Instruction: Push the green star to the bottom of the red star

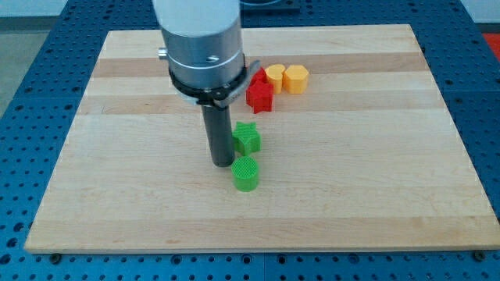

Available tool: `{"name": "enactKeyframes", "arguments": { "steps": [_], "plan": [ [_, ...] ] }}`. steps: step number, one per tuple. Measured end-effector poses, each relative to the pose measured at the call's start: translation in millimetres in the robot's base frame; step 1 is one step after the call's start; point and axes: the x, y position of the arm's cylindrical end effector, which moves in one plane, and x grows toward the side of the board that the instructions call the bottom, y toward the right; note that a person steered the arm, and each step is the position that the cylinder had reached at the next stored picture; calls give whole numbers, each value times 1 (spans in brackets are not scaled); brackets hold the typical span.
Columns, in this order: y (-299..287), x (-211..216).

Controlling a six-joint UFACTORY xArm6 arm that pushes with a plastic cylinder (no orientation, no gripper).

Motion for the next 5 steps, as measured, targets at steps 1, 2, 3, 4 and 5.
{"name": "enactKeyframes", "arguments": {
  "steps": [1, 2, 3, 4, 5],
  "plan": [
    [22, 1],
    [26, -3],
    [37, -22],
    [38, -26],
    [38, -31]
  ]
}}
